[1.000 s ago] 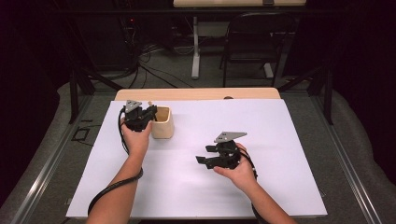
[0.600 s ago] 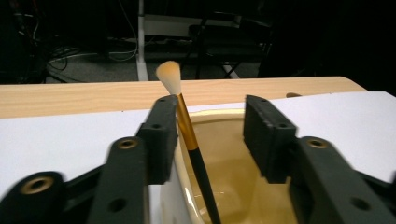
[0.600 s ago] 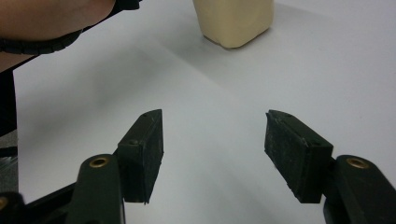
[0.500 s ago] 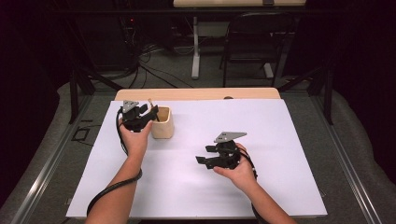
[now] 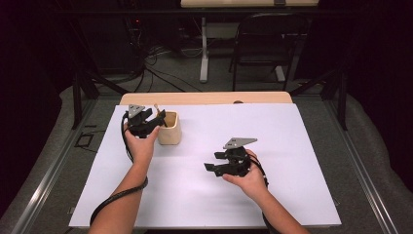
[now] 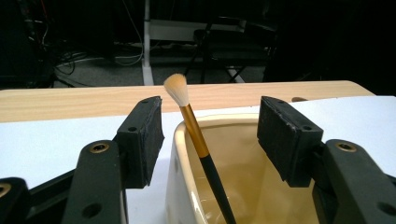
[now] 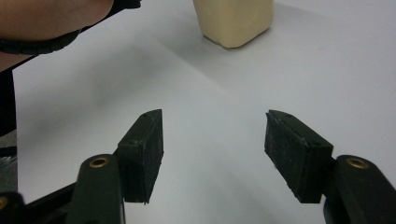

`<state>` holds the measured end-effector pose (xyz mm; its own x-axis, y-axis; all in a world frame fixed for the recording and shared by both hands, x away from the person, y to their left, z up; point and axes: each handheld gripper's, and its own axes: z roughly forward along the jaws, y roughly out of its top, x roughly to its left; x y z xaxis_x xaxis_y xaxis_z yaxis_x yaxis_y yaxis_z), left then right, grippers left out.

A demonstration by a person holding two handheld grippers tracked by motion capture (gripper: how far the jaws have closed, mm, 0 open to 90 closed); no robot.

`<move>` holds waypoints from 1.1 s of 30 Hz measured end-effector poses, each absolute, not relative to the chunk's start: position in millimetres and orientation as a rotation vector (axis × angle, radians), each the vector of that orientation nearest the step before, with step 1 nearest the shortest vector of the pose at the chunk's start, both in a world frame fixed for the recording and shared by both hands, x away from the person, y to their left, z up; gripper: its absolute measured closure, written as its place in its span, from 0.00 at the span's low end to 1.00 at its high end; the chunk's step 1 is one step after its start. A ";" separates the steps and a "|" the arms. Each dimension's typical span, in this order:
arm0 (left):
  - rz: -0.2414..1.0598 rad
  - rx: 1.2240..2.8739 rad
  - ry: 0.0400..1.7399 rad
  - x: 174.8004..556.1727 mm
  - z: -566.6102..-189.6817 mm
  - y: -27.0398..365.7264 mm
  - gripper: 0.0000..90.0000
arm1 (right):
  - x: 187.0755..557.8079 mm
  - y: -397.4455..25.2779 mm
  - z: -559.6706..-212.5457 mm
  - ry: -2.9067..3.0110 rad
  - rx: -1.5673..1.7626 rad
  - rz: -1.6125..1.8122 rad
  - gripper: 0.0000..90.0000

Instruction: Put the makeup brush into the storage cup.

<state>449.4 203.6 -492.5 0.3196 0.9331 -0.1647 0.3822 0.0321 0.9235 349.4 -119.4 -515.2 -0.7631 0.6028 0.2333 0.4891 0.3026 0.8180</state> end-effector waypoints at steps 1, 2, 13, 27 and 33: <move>0.663 1.541 1.245 449.2 -491.4 203.5 0.45 | 349.4 -119.5 -515.2 2.438 1.027 1.464 0.41; 0.663 1.542 1.244 449.1 -490.9 203.6 0.45 | 349.4 -119.6 -515.1 2.438 1.026 1.461 0.41; 0.679 1.559 1.236 446.6 -485.5 201.1 0.43 | 349.6 -119.6 -515.3 2.438 1.026 1.462 0.41; 0.670 1.607 1.206 440.3 -474.3 205.3 0.41 | 349.6 -119.3 -515.3 2.432 1.025 1.469 0.41; 0.658 1.621 1.190 436.6 -470.2 207.9 0.41 | 349.6 -119.3 -515.3 2.431 1.024 1.470 0.41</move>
